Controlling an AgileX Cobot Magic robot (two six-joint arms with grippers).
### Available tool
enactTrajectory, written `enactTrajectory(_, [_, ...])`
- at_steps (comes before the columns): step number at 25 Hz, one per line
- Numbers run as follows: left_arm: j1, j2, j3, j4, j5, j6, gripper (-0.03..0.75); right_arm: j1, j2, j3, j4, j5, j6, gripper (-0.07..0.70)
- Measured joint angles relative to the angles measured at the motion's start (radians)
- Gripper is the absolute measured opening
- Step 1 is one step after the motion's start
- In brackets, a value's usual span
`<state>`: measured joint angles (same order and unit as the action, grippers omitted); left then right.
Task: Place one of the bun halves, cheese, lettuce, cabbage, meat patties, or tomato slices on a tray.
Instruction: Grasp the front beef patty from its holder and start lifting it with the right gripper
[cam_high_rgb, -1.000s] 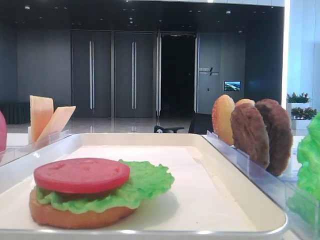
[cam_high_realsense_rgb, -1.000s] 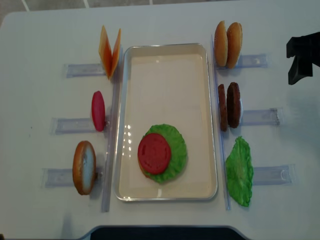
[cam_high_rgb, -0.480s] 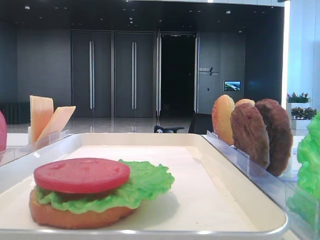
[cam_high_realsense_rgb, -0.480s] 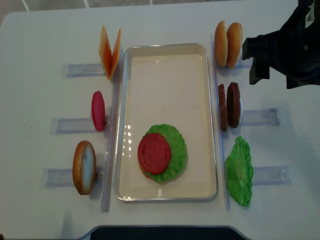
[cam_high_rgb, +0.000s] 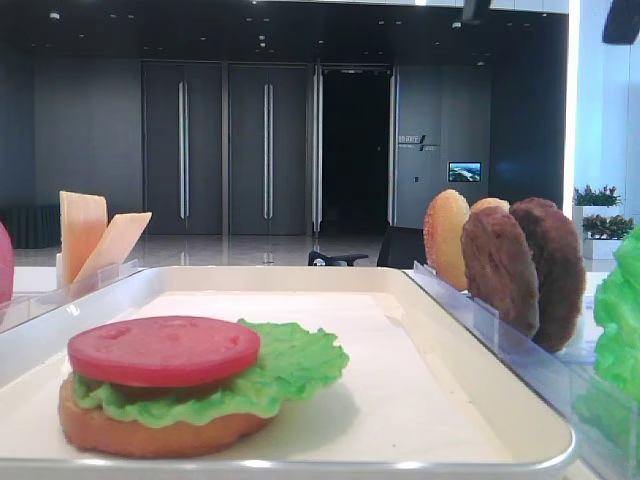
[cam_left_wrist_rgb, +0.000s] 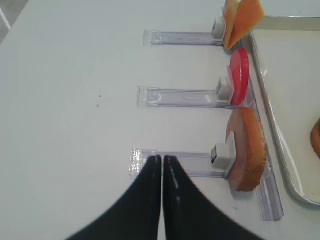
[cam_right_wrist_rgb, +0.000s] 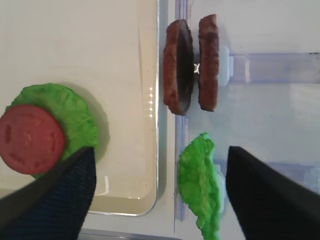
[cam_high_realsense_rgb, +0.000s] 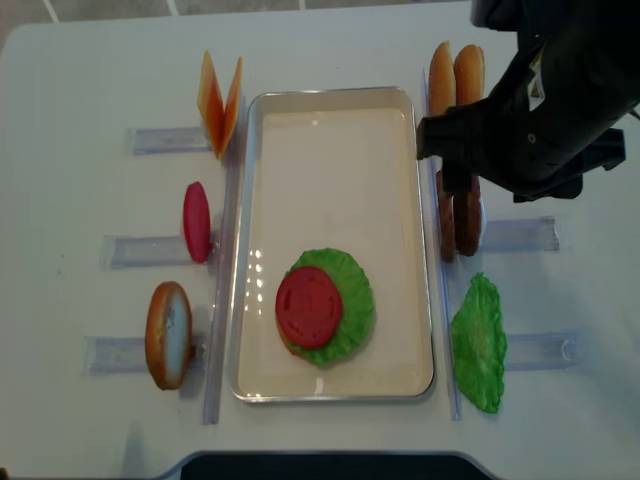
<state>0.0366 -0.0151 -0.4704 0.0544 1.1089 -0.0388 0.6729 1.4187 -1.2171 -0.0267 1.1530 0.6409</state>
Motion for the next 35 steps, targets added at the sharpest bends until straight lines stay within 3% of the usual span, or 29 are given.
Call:
enactTrajectory(12, [0.0,0.0,0.0,0.0,0.0,0.0,-0.001,0.005,0.097,0.0,-0.046,-0.108,0.006,0.54])
enactTrajectory(28, [0.0,0.0,0.0,0.0,0.0,0.0,-0.001,-0.037,0.145,0.0,-0.075,-0.117,-0.02,0.54])
enactTrajectory(35, [0.0,0.0,0.0,0.0,0.0,0.0,-0.001,-0.026,0.187,0.0,-0.02,-0.177,-0.054,0.534])
